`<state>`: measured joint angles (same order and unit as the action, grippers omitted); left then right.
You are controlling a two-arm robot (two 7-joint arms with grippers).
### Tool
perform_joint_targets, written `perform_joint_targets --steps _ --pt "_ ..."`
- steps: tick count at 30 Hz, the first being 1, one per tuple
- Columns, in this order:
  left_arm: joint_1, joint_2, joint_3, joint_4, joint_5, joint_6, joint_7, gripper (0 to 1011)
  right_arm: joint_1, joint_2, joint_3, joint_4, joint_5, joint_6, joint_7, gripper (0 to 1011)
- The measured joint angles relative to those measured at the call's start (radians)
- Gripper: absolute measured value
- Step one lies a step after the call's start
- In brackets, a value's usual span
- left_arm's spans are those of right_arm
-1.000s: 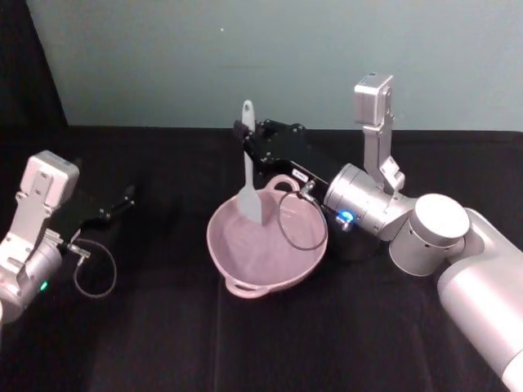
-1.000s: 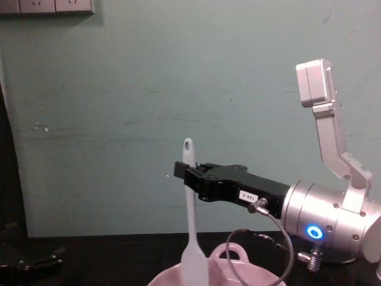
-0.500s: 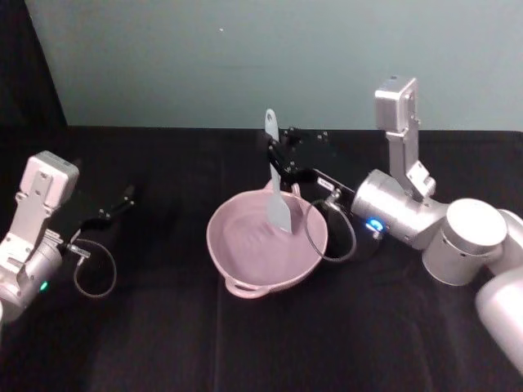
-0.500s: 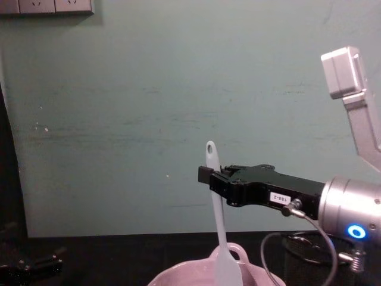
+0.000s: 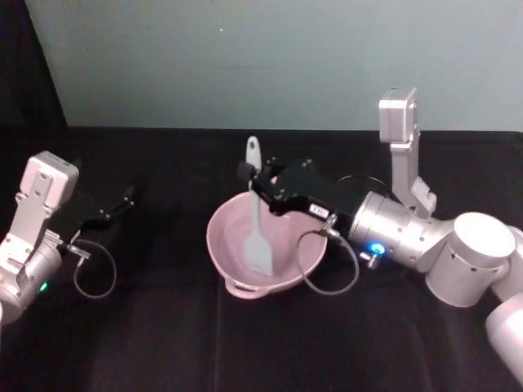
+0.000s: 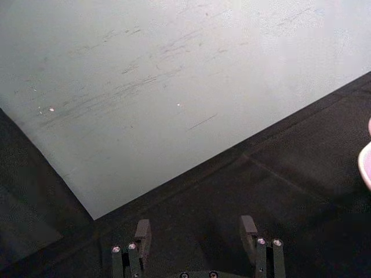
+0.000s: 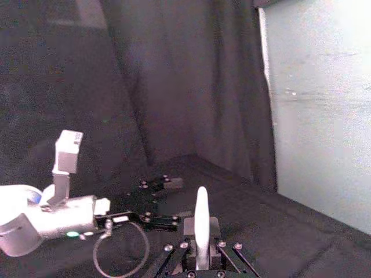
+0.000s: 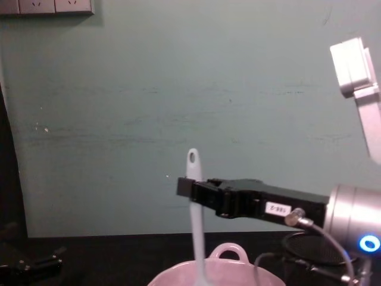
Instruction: Use the one hand to pick up the spoon and stir the clear water in the bowl.
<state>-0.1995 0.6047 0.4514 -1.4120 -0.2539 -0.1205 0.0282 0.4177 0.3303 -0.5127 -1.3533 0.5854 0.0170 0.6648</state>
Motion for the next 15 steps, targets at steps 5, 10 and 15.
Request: perform_joint_targets --steps 5,10,15 --pt "0.0 0.0 0.0 0.0 0.0 0.0 0.0 1011 0.019 -0.032 -0.019 0.049 0.015 -0.035 0.016 121" --pt "0.0 0.0 0.0 0.0 0.0 0.0 0.0 1011 0.066 -0.079 -0.038 0.147 0.013 -0.095 0.022 121" --pt "0.0 0.0 0.0 0.0 0.0 0.0 0.0 1011 0.117 -0.122 -0.042 0.248 -0.011 -0.152 0.012 121"
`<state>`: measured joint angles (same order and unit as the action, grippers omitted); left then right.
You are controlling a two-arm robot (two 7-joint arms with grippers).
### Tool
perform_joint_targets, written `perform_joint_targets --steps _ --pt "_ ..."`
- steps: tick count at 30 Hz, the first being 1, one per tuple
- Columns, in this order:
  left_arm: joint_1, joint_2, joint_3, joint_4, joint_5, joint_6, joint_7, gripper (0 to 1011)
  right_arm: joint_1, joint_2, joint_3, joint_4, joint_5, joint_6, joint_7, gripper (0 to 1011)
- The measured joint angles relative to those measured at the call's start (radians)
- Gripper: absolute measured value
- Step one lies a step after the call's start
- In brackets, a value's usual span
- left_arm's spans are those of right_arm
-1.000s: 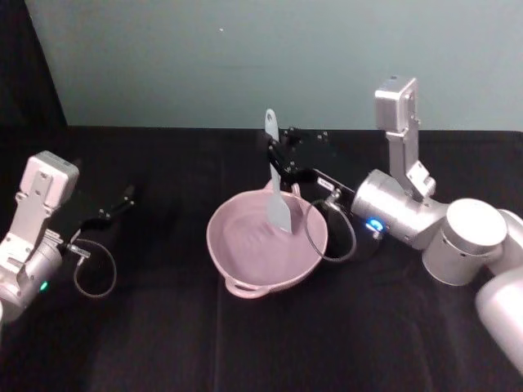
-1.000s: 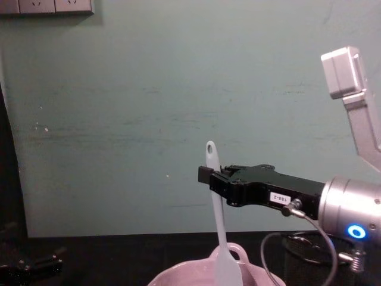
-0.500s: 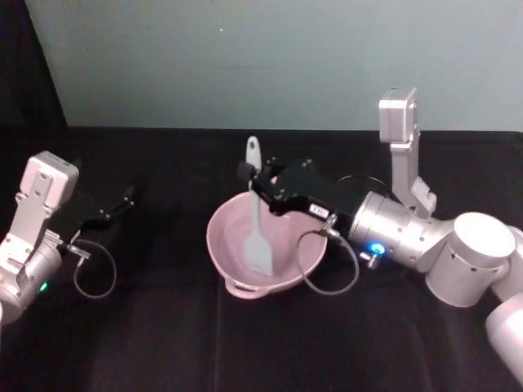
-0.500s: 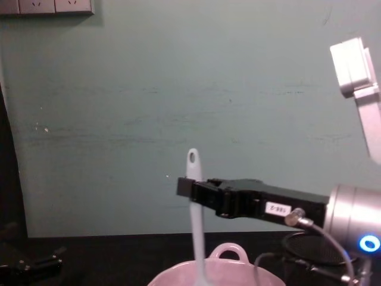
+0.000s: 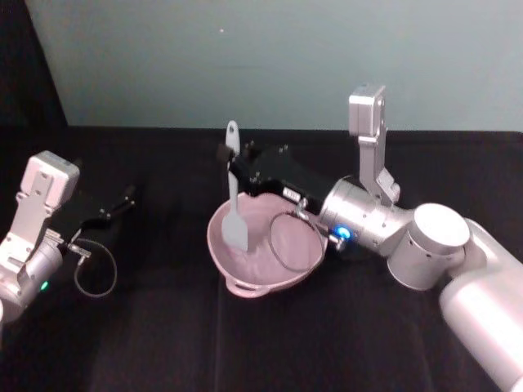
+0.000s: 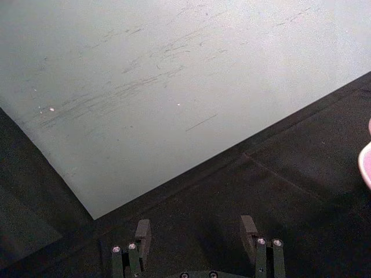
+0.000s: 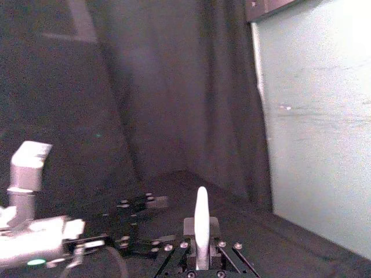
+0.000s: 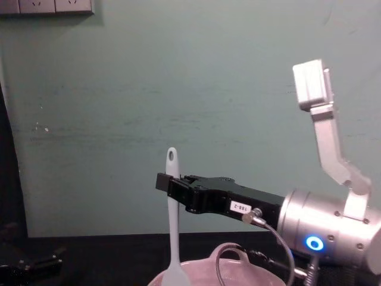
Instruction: Use the one hand to pick up the spoon and stir the clear water in the bowl.
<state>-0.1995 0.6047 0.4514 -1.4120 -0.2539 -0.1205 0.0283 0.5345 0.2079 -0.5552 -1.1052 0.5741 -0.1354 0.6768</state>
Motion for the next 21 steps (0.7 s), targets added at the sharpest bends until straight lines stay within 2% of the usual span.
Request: perform_joint_targets --steps 4,7,10,13,16,21 --pt "0.0 0.0 0.0 0.0 0.0 0.0 0.0 1011 0.04 -0.033 0.006 0.08 -0.039 -0.053 -0.031 121" --pt "0.0 0.0 0.0 0.0 0.0 0.0 0.0 1011 0.052 -0.042 0.013 0.107 -0.064 -0.083 -0.054 121" --pt "0.0 0.0 0.0 0.0 0.0 0.0 0.0 1011 0.058 -0.045 0.021 0.121 -0.111 -0.129 -0.097 122" --pt "0.0 0.0 0.0 0.0 0.0 0.0 0.0 1011 0.05 -0.034 0.027 0.102 -0.151 -0.154 -0.134 121" --pt "0.0 0.0 0.0 0.0 0.0 0.0 0.0 1011 0.034 -0.015 0.033 0.069 -0.179 -0.156 -0.157 122" --pt "0.0 0.0 0.0 0.0 0.0 0.0 0.0 1011 0.001 0.022 0.043 -0.005 -0.202 -0.121 -0.172 121"
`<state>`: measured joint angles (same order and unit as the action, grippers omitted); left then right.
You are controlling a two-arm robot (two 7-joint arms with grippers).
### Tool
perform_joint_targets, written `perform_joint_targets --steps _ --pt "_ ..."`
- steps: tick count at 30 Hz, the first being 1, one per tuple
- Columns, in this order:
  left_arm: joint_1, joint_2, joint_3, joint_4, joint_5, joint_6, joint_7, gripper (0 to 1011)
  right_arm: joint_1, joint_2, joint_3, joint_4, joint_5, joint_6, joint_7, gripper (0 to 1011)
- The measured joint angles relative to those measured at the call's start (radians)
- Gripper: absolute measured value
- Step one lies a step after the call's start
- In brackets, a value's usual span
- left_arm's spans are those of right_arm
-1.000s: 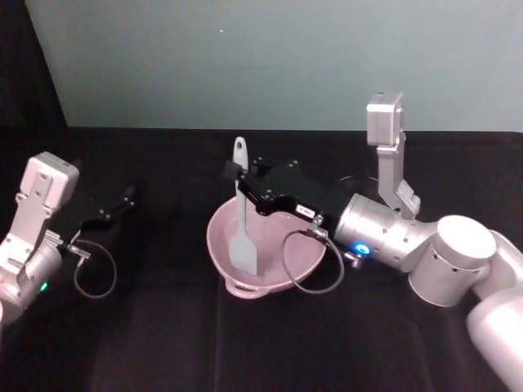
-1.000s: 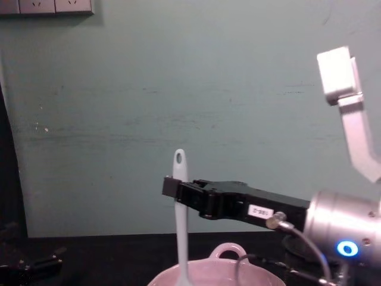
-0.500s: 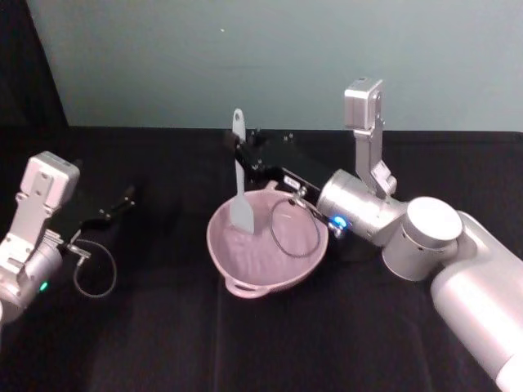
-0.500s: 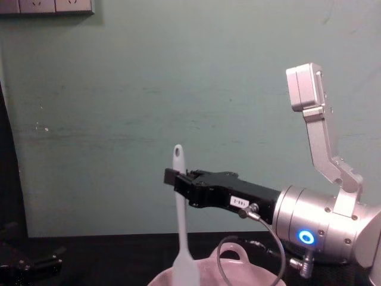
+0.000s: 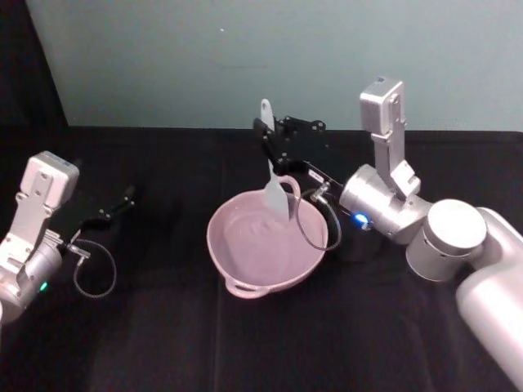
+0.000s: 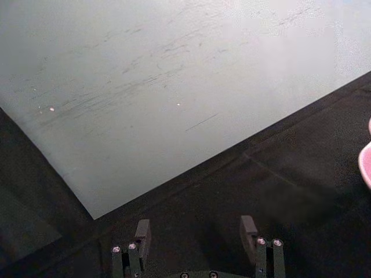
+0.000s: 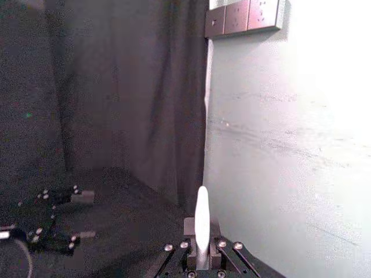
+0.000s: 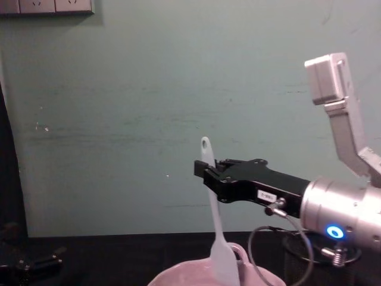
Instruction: Use the one hand to pick up the spoon and stir the clear water in the bowl.
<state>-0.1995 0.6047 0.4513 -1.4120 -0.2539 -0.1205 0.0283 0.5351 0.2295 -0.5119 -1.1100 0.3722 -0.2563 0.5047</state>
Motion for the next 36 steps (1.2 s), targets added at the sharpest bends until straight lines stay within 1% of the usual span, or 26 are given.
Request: perform_joint_targets --steps 1,2,4,5,7,8,11,12,15,19,22,24,28,31,32,35,36 --pt "0.0 0.0 0.0 0.0 0.0 0.0 0.0 1011 -0.006 0.006 0.001 -0.014 -0.003 0.009 0.0 122" --pt "0.0 0.0 0.0 0.0 0.0 0.0 0.0 1011 -0.019 0.021 0.004 -0.043 -0.008 0.029 0.0 121" --pt "0.0 0.0 0.0 0.0 0.0 0.0 0.0 1011 -0.031 0.036 0.005 -0.07 -0.01 0.052 0.001 121" --pt "0.0 0.0 0.0 0.0 0.0 0.0 0.0 1011 -0.041 0.05 0.007 -0.1 -0.01 0.079 0.01 121" --pt "0.0 0.0 0.0 0.0 0.0 0.0 0.0 1011 -0.05 0.062 0.009 -0.124 -0.007 0.106 0.023 121" --pt "0.0 0.0 0.0 0.0 0.0 0.0 0.0 1011 -0.059 0.075 0.011 -0.15 0.0 0.135 0.037 121" --pt "0.0 0.0 0.0 0.0 0.0 0.0 0.0 1011 -0.071 0.091 0.012 -0.183 0.016 0.172 0.058 121" --pt "0.0 0.0 0.0 0.0 0.0 0.0 0.0 1011 -0.08 0.102 0.011 -0.206 0.03 0.197 0.075 121" --pt "0.0 0.0 0.0 0.0 0.0 0.0 0.0 1011 -0.092 0.115 0.007 -0.236 0.058 0.234 0.097 121" --pt "0.0 0.0 0.0 0.0 0.0 0.0 0.0 1011 -0.099 0.118 -0.003 -0.25 0.091 0.265 0.116 121" --pt "0.0 0.0 0.0 0.0 0.0 0.0 0.0 1011 -0.1 0.114 -0.009 -0.248 0.106 0.27 0.121 121" --pt "0.0 0.0 0.0 0.0 0.0 0.0 0.0 1011 -0.097 0.104 -0.017 -0.236 0.119 0.27 0.125 121" --pt "0.0 0.0 0.0 0.0 0.0 0.0 0.0 1011 -0.086 0.081 -0.028 -0.202 0.135 0.245 0.131 121" --pt "0.0 0.0 0.0 0.0 0.0 0.0 0.0 1011 -0.073 0.057 -0.035 -0.163 0.141 0.211 0.133 121" --pt "0.0 0.0 0.0 0.0 0.0 0.0 0.0 1011 -0.065 0.045 -0.037 -0.141 0.14 0.191 0.132 121" --pt "0.0 0.0 0.0 0.0 0.0 0.0 0.0 1011 -0.053 0.025 -0.038 -0.107 0.134 0.159 0.127 121" --pt "0.0 0.0 0.0 0.0 0.0 0.0 0.0 1011 -0.046 0.014 -0.038 -0.087 0.127 0.139 0.119 121"
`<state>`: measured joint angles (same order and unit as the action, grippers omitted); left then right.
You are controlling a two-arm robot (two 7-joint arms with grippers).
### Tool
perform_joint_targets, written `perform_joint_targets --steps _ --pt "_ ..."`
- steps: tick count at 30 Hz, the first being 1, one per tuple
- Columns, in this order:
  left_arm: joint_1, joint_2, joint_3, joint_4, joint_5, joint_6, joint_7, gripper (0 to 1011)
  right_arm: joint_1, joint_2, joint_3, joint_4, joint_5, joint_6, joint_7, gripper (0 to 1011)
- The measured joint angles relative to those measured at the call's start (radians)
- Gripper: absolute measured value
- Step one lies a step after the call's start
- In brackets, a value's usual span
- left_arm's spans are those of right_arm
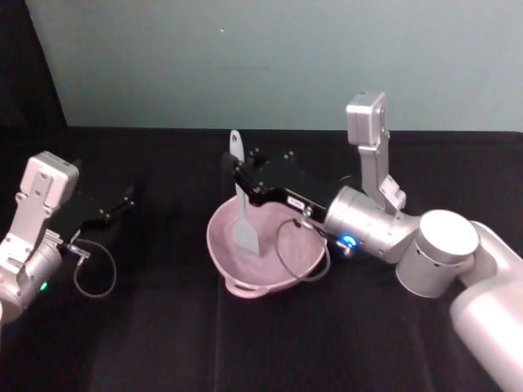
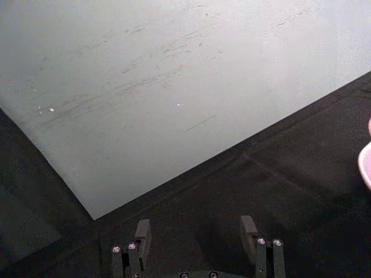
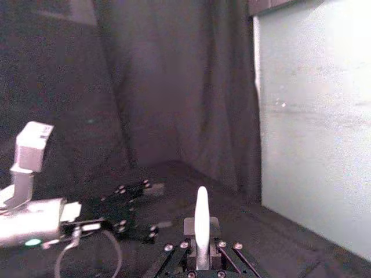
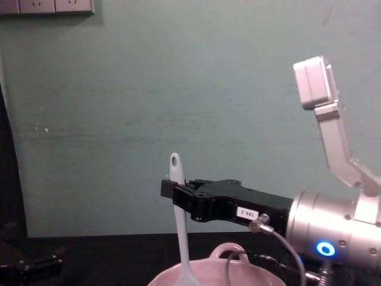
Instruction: Use the one hand to pick up the spoon and stir the clear water in the bowl.
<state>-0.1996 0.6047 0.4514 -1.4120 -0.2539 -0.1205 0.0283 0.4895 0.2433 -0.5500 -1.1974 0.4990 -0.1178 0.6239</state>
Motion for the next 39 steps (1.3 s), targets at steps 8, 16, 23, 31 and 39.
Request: perform_joint_targets --steps 8,16,23,31,39 --pt "0.0 0.0 0.0 0.0 0.0 0.0 0.0 1011 0.028 -0.052 0.011 0.085 -0.083 -0.115 -0.078 121" --pt "0.0 0.0 0.0 0.0 0.0 0.0 0.0 1011 0.034 -0.067 0.027 0.119 -0.179 -0.198 -0.163 121" --pt "0.0 0.0 0.0 0.0 0.0 0.0 0.0 1011 0.007 -0.034 0.047 0.062 -0.196 -0.157 -0.168 121" --pt "0.0 0.0 0.0 0.0 0.0 0.0 0.0 1011 -0.06 0.036 0.082 -0.092 -0.154 -0.023 -0.122 121" --pt "0.0 0.0 0.0 0.0 0.0 0.0 0.0 1011 -0.12 0.094 0.085 -0.217 -0.061 0.084 -0.041 121"
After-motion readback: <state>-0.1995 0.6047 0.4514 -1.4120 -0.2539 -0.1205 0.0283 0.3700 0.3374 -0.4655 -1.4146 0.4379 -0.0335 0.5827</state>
